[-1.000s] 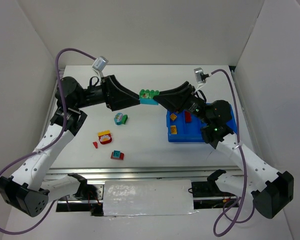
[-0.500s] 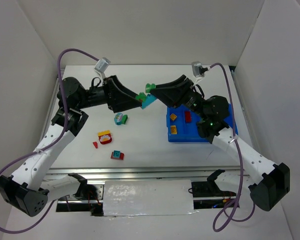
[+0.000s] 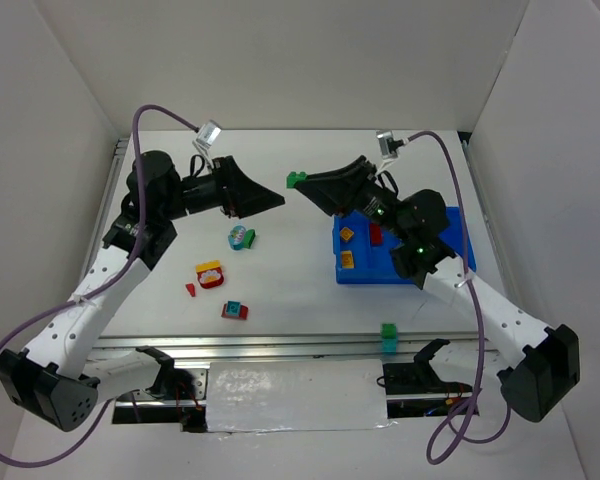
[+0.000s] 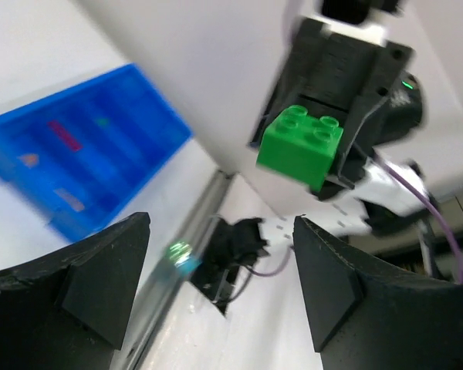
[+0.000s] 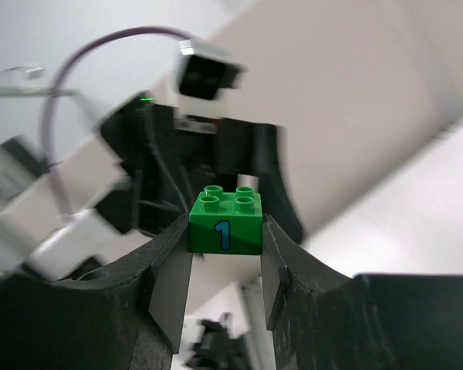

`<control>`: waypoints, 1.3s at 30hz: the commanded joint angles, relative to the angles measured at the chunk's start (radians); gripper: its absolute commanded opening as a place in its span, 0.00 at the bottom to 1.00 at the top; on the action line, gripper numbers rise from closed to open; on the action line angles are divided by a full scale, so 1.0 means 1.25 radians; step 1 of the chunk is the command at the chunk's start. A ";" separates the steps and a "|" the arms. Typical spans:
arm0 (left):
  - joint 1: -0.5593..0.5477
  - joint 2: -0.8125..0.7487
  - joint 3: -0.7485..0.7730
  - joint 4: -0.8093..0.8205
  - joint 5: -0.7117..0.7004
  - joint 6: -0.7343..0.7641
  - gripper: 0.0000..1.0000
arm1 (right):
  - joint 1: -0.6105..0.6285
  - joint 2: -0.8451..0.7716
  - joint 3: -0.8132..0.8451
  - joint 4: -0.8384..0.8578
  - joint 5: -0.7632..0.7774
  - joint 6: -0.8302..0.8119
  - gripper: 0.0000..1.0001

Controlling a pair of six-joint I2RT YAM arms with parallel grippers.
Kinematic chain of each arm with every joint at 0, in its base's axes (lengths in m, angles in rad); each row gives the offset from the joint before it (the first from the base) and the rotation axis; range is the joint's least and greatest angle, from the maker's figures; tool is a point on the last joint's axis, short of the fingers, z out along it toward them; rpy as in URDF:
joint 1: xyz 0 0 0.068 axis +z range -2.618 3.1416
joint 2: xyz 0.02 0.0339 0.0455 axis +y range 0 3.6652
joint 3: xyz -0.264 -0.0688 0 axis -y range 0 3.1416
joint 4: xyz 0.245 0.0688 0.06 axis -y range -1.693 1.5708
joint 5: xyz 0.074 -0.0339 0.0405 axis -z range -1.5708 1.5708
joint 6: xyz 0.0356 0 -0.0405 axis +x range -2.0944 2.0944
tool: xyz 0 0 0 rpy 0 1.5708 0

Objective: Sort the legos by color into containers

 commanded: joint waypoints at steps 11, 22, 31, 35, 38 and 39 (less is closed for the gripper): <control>0.098 0.000 0.093 -0.435 -0.323 0.211 0.96 | -0.226 -0.124 -0.043 -0.749 0.382 -0.204 0.00; 0.100 0.007 0.090 -0.500 -0.286 0.283 0.96 | -0.381 0.175 0.135 -1.104 0.504 -0.157 0.00; 0.100 -0.011 0.060 -0.537 -0.268 0.326 0.96 | -0.425 0.249 0.174 -1.177 0.599 -0.148 0.00; 0.100 -0.012 0.051 -0.544 -0.262 0.336 0.96 | -0.449 0.251 0.162 -1.170 0.606 -0.141 0.07; 0.100 -0.013 0.055 -0.546 -0.256 0.343 0.96 | -0.471 0.261 0.162 -1.165 0.598 -0.139 0.57; 0.098 -0.012 0.056 -0.546 -0.253 0.345 0.96 | -0.471 0.265 0.165 -1.169 0.596 -0.138 0.71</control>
